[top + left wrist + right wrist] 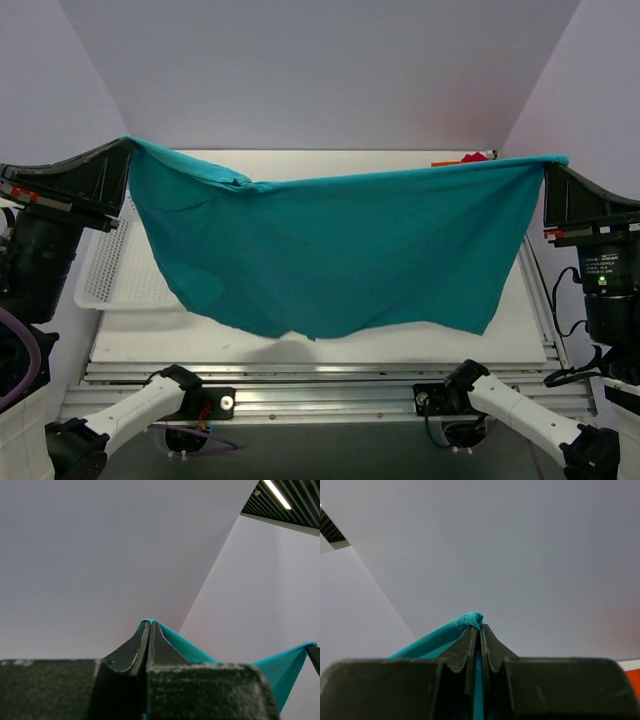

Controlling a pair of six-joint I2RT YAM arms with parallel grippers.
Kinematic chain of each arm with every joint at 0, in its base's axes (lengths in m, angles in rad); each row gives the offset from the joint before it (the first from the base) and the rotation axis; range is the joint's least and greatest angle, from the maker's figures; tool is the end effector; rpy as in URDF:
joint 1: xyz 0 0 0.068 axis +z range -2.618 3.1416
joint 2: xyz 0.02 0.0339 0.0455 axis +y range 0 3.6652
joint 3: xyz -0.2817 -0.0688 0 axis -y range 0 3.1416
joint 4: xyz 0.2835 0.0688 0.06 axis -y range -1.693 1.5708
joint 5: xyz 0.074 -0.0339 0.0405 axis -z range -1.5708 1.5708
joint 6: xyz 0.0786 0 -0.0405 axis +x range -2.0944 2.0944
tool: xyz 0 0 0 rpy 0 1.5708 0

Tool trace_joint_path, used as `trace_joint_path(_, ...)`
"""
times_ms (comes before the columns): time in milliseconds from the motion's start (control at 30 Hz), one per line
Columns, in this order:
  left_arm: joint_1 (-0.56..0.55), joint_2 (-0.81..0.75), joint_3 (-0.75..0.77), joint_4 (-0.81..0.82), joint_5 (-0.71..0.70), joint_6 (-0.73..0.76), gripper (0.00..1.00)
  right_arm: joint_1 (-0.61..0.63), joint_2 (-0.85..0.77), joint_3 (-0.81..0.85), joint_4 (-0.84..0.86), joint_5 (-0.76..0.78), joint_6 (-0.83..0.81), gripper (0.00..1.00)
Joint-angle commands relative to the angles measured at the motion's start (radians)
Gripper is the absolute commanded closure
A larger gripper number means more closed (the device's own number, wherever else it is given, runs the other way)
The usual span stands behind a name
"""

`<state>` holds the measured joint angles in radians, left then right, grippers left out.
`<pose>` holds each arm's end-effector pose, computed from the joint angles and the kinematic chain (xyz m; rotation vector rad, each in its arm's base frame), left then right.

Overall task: Fold and stack the t-shirts
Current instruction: Flatten out the tshirt

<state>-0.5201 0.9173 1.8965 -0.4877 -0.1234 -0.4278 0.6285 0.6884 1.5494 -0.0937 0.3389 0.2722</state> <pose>0.0838 -0.0369 0.6777 -0.0631 1.1139 -0.7846 0.0544 0.0073 0.6494 0.1782 0.8584 0.7079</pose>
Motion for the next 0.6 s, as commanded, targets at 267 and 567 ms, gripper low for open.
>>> trace_joint_path(267, 0.006, 0.178, -0.141, 0.041, -0.180, 0.047, 0.98, -0.004, 0.373, -0.011, 0.012, 0.383, -0.083, 1.00)
trace_joint_path(567, 0.178, 0.526, -0.344, 0.214, -0.055, 0.001, 0.98, -0.185, 0.712, -0.242, 0.151, 0.306, 0.105, 1.00)
